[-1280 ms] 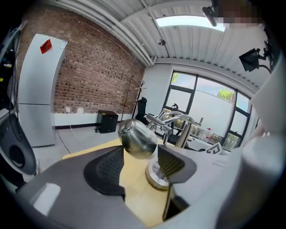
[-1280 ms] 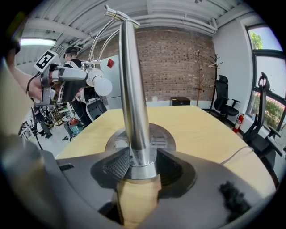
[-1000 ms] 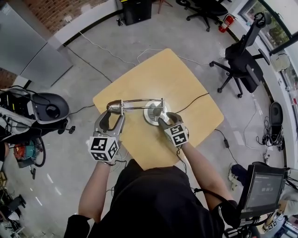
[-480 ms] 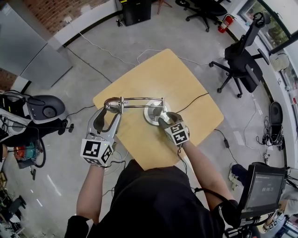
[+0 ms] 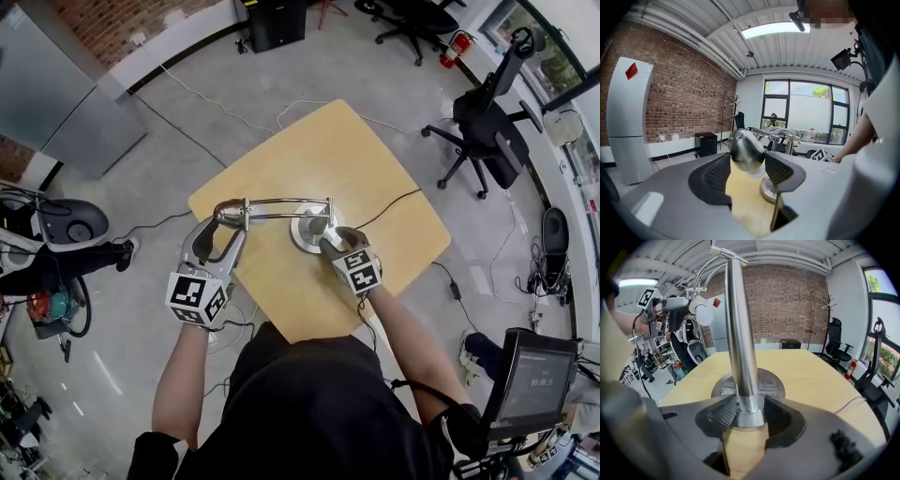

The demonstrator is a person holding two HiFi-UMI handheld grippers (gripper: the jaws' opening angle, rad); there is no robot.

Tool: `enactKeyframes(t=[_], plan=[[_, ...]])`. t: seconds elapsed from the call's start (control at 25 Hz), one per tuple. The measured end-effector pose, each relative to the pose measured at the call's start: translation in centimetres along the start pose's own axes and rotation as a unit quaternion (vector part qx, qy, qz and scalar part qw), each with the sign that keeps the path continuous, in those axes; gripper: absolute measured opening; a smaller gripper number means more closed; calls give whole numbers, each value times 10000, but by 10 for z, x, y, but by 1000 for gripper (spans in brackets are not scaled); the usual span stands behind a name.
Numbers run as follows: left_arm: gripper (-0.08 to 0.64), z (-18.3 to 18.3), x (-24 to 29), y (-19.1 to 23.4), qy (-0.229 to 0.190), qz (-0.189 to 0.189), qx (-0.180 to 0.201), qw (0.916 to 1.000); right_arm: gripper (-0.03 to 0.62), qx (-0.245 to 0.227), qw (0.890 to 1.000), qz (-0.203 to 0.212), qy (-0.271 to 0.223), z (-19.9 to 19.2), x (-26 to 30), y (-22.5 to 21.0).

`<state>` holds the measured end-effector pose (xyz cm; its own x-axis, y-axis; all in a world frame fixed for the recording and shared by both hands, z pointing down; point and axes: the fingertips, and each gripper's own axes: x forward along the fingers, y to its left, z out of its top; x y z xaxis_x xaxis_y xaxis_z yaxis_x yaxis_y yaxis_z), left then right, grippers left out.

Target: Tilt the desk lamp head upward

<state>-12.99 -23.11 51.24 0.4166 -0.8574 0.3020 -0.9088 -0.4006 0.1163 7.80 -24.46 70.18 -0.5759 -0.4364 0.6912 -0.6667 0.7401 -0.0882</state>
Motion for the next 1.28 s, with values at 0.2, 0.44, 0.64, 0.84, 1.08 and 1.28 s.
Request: enactKeyframes(t=[0.2,0.44,0.64,0.84,1.08,1.28], plan=[[236,-34,7,1,429,-338,-375,9978,195,-3,10000,13,-8,-1,0,4],[230,-24,3,-1,302,-180,-325,9989,195,31,10000,3,-28,0,-3,5],[227,8,-4,1,107,-58,154,9998,195,62,10000,-28,-68,2,-2,4],[225,42,-8,-1,-303,-4,105,9995,193,45,10000,-8,-53,2,0,3],[218,71,-10,-9,-562,-24,452,9974,193,59,10000,-6,1,-3,1,2],[215,91,-10,-20,-715,-60,796,9942,193,79,10000,11,-51,-1,-1,1]])
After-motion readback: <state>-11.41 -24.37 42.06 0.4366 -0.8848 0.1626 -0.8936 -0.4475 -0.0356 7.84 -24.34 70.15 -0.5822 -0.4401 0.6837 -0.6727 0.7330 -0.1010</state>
